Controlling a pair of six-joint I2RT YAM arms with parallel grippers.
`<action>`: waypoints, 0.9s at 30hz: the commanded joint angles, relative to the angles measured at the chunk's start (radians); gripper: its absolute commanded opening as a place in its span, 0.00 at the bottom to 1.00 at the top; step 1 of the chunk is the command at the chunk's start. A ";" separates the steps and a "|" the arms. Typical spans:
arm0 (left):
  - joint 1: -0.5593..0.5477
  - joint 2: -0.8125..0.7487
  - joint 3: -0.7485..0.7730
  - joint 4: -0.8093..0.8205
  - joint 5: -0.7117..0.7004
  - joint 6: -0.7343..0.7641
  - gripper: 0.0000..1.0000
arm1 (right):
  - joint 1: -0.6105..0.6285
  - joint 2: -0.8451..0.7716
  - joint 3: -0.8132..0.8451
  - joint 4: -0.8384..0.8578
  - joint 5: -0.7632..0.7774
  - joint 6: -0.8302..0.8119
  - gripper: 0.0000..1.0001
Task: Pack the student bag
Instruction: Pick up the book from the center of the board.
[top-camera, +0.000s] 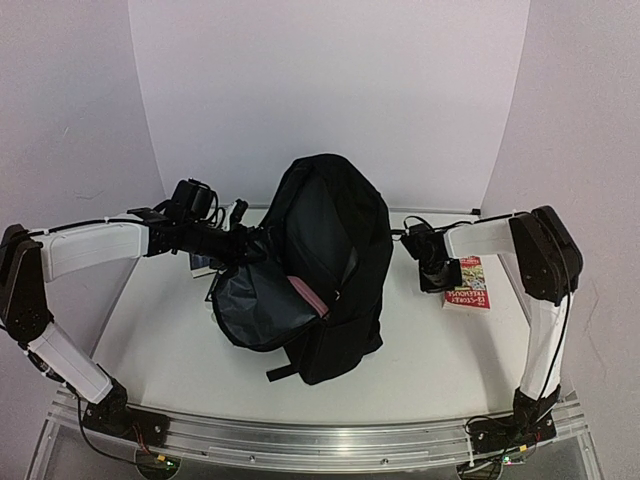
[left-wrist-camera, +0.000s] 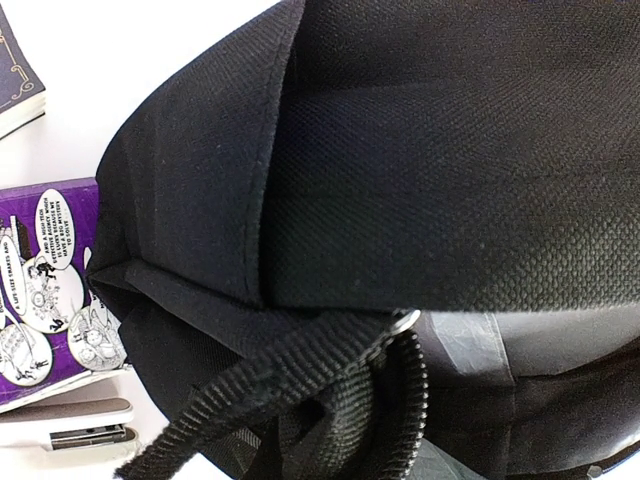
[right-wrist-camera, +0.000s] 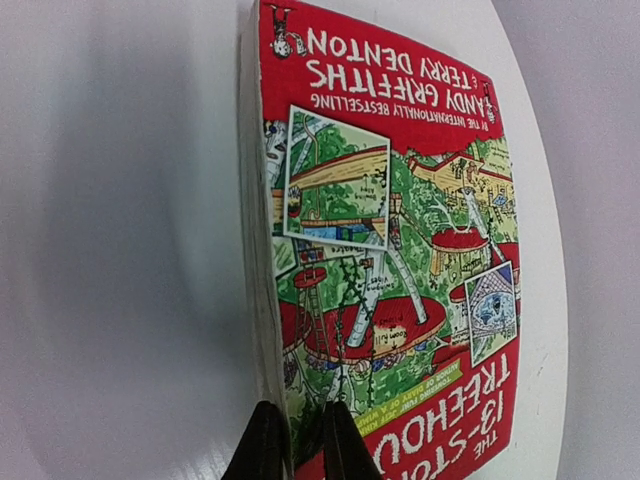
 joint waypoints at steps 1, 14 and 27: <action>0.000 -0.026 -0.006 -0.008 -0.006 0.018 0.00 | -0.006 0.051 0.017 -0.049 0.081 0.017 0.18; 0.000 -0.030 0.004 -0.018 -0.013 0.028 0.00 | -0.005 0.101 0.028 -0.056 0.037 0.027 0.00; 0.000 -0.031 0.008 -0.037 -0.023 0.041 0.13 | 0.009 -0.388 -0.007 -0.026 -0.236 0.038 0.00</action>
